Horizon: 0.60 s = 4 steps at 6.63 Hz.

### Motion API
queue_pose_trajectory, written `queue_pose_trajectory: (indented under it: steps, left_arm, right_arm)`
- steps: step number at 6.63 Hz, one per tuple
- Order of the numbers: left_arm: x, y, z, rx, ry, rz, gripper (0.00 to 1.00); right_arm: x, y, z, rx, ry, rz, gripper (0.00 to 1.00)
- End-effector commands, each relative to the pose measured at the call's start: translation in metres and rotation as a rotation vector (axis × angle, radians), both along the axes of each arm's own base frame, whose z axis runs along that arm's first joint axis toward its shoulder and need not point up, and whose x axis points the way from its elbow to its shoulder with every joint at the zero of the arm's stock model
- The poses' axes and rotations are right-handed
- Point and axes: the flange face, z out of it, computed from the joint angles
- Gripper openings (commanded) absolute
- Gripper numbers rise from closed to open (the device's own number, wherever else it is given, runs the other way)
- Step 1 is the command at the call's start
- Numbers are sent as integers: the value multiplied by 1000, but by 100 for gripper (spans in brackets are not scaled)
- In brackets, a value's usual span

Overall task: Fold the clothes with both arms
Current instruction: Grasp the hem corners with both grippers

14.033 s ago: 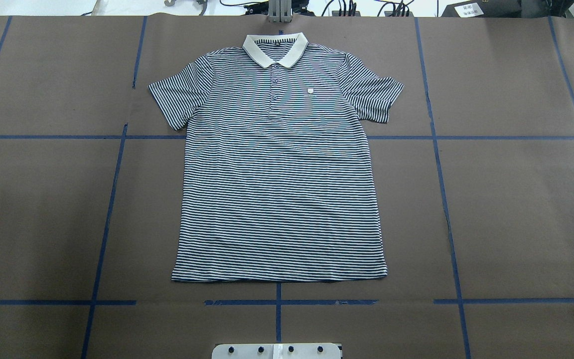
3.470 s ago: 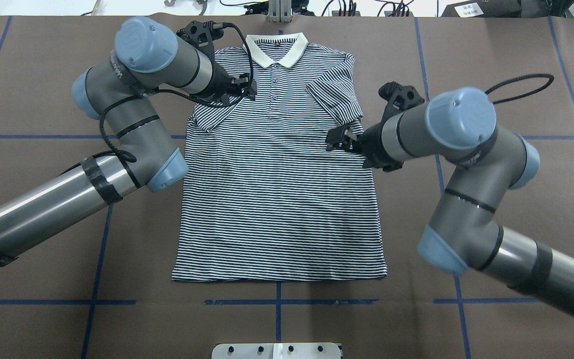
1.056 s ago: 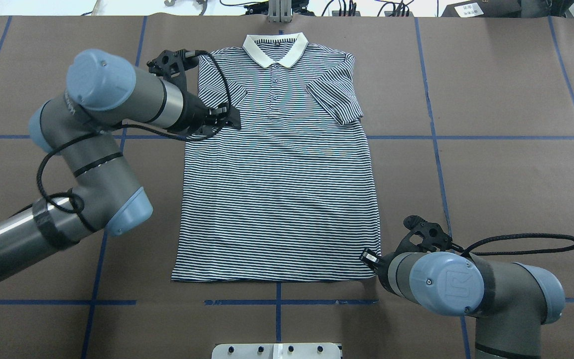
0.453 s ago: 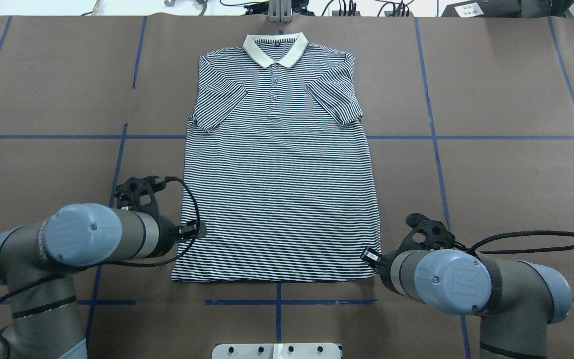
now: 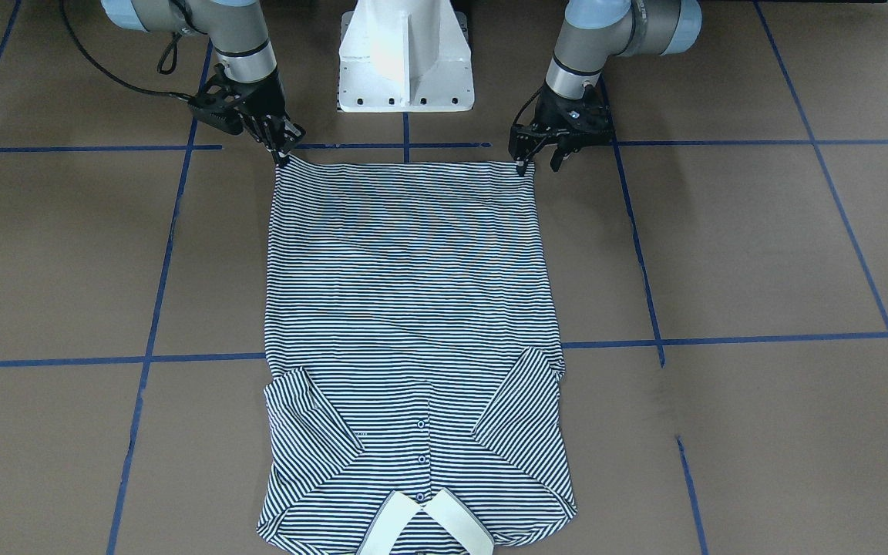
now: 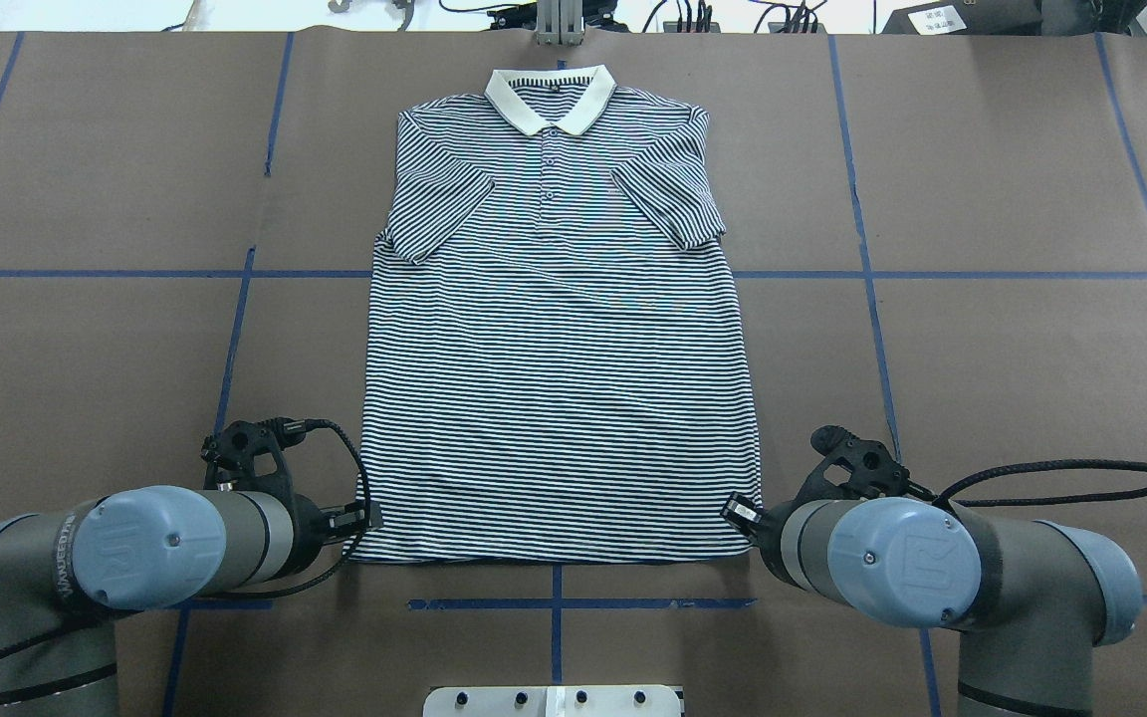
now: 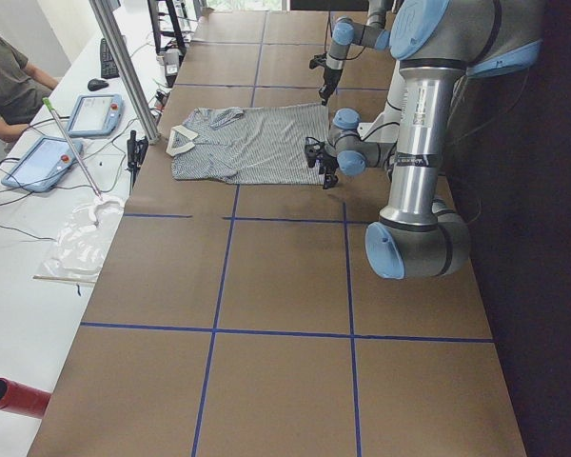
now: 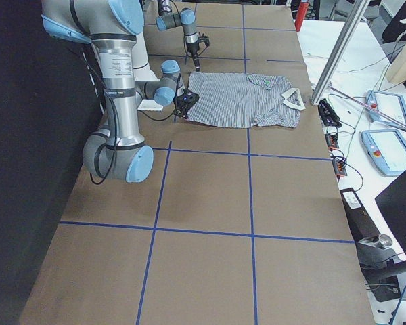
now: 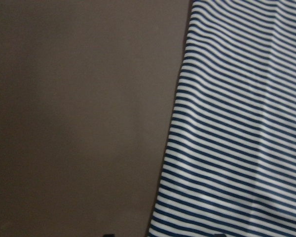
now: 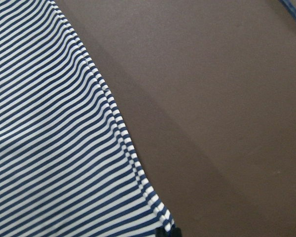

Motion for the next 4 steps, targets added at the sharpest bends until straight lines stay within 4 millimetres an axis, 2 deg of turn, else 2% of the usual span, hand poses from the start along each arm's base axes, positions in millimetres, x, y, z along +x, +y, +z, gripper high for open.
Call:
queue_pose_trajectory:
  steps: [1,3,4]
  left_arm:
    - [6,11,4,-18,-4,10,63]
    - [12,18,0,-25,4,17,52]
    - [12,17,2,-25,-1,16,50]
  right_arm:
    - [0,0,1,-1,1,-1,0]
    - [0,0,2,-2,4,-1,0]
    - [1,0,2,-2,4,-1,0]
